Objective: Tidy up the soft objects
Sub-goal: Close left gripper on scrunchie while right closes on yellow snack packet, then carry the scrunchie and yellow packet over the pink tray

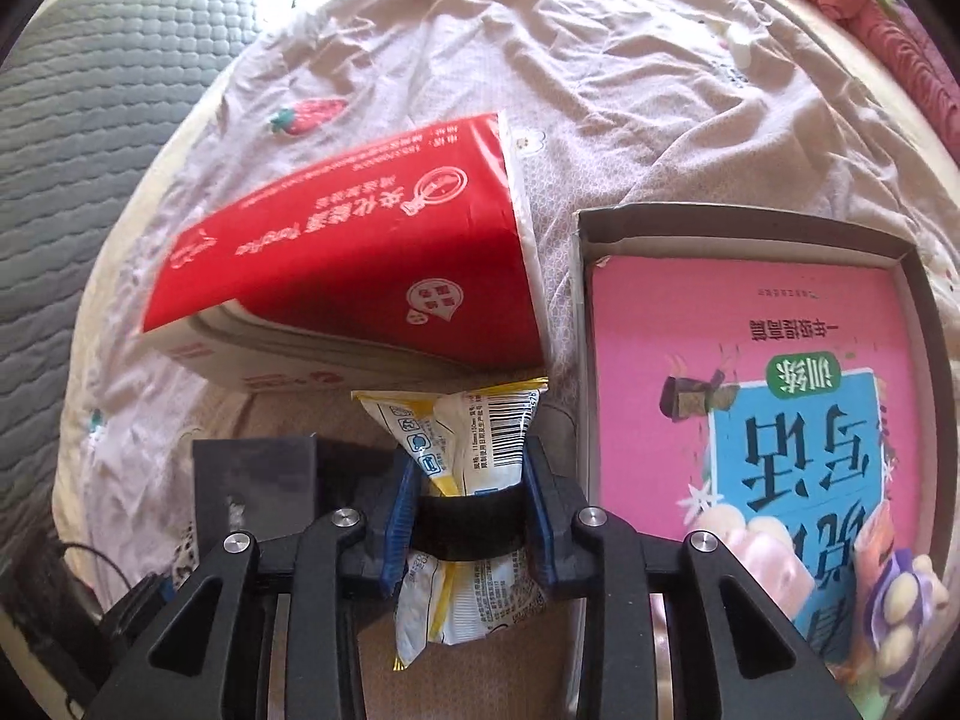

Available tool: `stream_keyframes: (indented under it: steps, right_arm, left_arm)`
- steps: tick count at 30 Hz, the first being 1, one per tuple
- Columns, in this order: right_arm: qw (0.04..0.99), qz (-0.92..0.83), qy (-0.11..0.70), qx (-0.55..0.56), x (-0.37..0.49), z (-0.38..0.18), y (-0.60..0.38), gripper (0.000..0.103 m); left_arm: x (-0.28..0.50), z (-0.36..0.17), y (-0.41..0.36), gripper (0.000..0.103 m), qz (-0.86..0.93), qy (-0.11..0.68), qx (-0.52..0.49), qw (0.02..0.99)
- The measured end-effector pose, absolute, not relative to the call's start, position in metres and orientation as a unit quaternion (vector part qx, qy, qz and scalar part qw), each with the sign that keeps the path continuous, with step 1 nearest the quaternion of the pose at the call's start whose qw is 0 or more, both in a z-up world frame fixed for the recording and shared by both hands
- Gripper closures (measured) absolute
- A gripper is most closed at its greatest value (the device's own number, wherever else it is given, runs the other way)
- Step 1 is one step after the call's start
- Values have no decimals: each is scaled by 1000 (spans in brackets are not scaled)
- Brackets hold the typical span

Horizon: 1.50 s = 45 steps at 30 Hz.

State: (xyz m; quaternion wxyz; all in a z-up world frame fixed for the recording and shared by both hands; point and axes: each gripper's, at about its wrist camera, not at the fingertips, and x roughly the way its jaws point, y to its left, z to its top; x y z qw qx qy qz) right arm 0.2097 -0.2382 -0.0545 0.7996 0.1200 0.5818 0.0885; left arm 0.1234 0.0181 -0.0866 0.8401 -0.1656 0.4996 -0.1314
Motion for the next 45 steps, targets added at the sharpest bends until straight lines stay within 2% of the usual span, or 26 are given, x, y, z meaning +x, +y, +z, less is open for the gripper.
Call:
stream_keyframes:
  steps: [11,23,33,45]
  right_arm:
    - [836,123,514,143,170,11,-252,69]
    - [866,105,453,183,101,54,-320,69]
    - [879,64,428,199,59,61,-378,69]
    - [873,42,437,213,38,32,-410,69]
  left_arm:
    - [89,-19,7,92,-150,422,-147,882]
    - [66,33,-59,92,-188,402,-85,892]
    - [51,56,-125,92,-221,397,-26,890]
    - [49,46,-195,92,-252,412,42,875]
